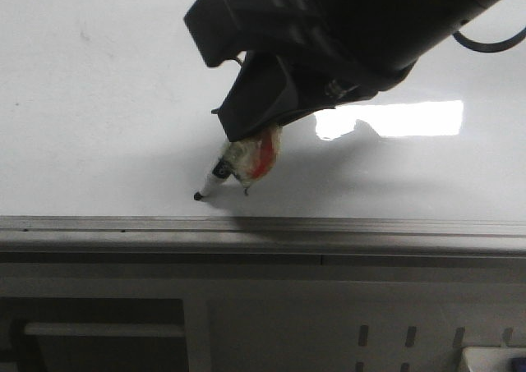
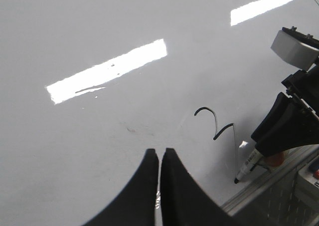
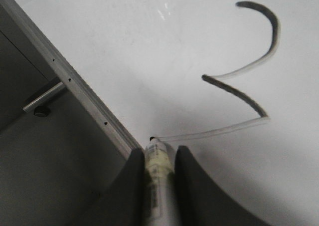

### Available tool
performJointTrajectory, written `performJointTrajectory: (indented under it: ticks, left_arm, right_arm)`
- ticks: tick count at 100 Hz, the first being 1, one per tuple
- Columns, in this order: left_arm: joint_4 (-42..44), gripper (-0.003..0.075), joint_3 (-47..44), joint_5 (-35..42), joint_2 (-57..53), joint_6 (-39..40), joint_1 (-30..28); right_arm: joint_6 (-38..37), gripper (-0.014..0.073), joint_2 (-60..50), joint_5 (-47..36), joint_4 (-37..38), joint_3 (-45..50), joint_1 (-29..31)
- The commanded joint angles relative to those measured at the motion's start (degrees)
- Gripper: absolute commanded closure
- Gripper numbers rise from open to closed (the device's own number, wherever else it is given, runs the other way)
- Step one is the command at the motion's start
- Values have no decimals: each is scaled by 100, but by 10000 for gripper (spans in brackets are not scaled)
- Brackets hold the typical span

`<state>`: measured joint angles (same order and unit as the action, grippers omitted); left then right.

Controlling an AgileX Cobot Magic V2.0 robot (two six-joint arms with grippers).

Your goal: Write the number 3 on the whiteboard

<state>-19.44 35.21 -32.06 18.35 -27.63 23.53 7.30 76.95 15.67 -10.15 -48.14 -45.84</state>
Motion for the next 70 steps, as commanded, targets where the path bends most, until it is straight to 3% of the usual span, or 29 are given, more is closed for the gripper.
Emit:
performJointTrajectory:
  ticks: [1, 17, 22, 29, 35, 44, 70]
  left_arm:
    - [-148, 741, 155, 440, 55, 49, -1]
    - [-161, 734, 155, 375, 55, 25, -1]
    - [-264, 696, 199, 299, 122, -118, -1]
    - [-607, 576, 319, 137, 318, -569, -1]
    - [-938, 417, 472, -13, 592, -851, -1]
    - [-1369, 291, 772, -316, 1079, -1211, -1]
    - [-2523, 335, 1581, -2166, 2184, -3583, 9]
  right_arm:
    - [61, 637, -171, 178, 411, -208, 134]
    - [82, 637, -1185, 440, 423, -967, -197]
    - [82, 637, -1455, 386, 506, -1266, -333]
    - [82, 637, -1711, 336, 736, -1564, -483]
    - [82, 637, -1797, 336, 838, -1731, -575]
    - [95, 637, -1769, 453, 898, -1783, -679]
    - [837, 638, -1423, 1450, 912, -1783, -1407]
